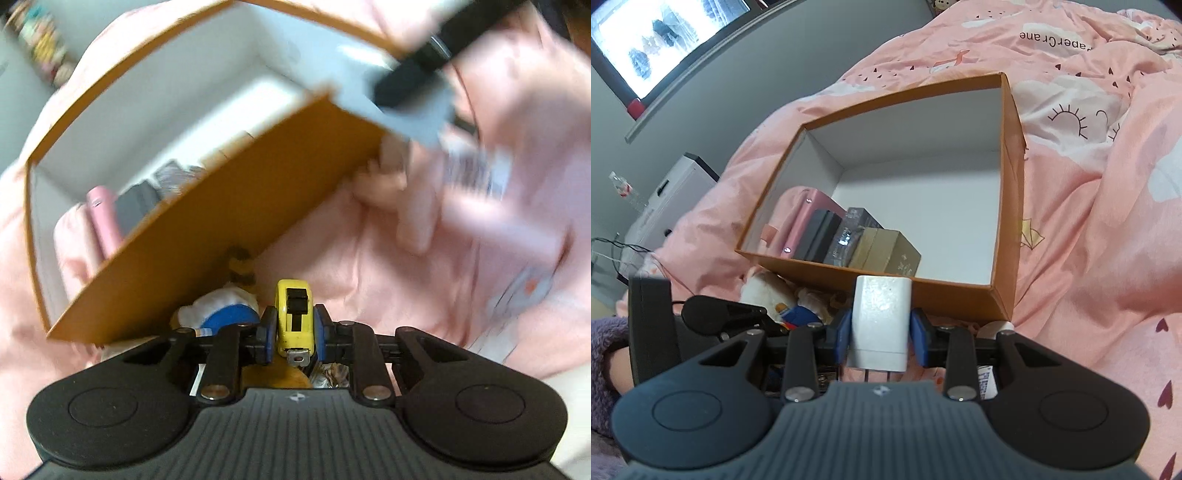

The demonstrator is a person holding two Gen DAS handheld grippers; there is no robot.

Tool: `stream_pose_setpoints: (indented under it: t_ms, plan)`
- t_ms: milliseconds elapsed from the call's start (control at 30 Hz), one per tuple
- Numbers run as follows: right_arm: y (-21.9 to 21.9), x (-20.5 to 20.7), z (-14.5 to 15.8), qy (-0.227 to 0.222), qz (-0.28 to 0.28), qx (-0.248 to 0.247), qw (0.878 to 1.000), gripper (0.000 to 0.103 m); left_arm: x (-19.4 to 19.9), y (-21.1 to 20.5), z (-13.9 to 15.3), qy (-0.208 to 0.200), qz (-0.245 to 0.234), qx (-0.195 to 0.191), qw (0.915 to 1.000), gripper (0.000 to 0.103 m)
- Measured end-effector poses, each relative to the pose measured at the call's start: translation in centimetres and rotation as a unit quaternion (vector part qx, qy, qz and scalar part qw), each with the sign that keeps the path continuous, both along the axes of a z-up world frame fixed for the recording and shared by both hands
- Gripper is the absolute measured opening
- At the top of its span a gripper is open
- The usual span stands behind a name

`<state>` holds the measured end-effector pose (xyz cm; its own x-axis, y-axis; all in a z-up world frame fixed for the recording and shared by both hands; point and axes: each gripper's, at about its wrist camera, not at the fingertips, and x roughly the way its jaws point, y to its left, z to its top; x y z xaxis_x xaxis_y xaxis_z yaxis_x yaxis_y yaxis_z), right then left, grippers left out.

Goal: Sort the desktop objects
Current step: 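Carry the yellow tape measure over the box with the left tool while the right tool carries the charger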

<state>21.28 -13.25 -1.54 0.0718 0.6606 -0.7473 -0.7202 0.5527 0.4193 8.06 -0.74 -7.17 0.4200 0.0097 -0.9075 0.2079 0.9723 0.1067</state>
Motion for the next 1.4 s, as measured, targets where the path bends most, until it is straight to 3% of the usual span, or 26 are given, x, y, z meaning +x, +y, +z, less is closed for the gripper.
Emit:
stream_pose_setpoints:
  t_ms: [167, 267, 400, 533, 700, 800, 867, 1067, 1267, 1400]
  plan:
    - [-0.4, 1.2, 1.5, 0.023, -0.011, 0.023, 0.999, 0.036, -0.2, 3.5, 5.3, -0.037, 0.053, -0.126, 0.9899, 0.023]
    - [0.0, 1.9, 2.7, 0.01, -0.021, 0.027, 0.999, 0.036, 0.3, 4.7, 8.3, -0.071, 0.074, -0.189, 0.9766, 0.023]
    - [0.7, 3.2, 3.8, 0.006, -0.037, 0.036, 0.999, 0.036, 1.8, 6.3, 10.6, -0.117, 0.112, -0.246, 0.9557, 0.023]
    - [1.8, 4.2, 4.4, -0.015, -0.041, 0.024, 0.999, 0.036, 5.6, 6.8, 9.4, -0.133, 0.129, -0.275, 0.9434, 0.023]
    - [3.8, 5.9, 4.0, -0.039, -0.023, -0.028, 0.999, 0.036, 9.6, 6.5, 6.7, -0.089, 0.146, -0.287, 0.9425, 0.023]
    - [4.6, 6.6, 3.7, -0.067, -0.018, -0.057, 0.996, 0.036, 11.2, 6.3, 4.3, -0.054, 0.147, -0.311, 0.9376, 0.023]
    - [5.0, 7.2, 3.5, -0.07, -0.016, -0.064, 0.995, 0.036, 12.1, 6.0, 3.0, -0.032, 0.15, -0.309, 0.9386, 0.023]
    - [6.2, 7.6, 2.5, -0.083, -0.005, -0.085, 0.993, 0.036, 13.3, 3.9, 1.0, 0.0, 0.142, -0.248, 0.9582, 0.023]
    - [7.5, 7.5, 1.6, -0.079, 0.007, -0.099, 0.992, 0.036, 13.6, 1.6, 0.5, 0.011, 0.136, -0.155, 0.9785, 0.023]
    - [8.8, 7.4, 0.7, -0.073, 0.032, -0.12, 0.99, 0.036, 13.4, 0.9, 0.5, 0.01, 0.135, -0.137, 0.9812, 0.023]
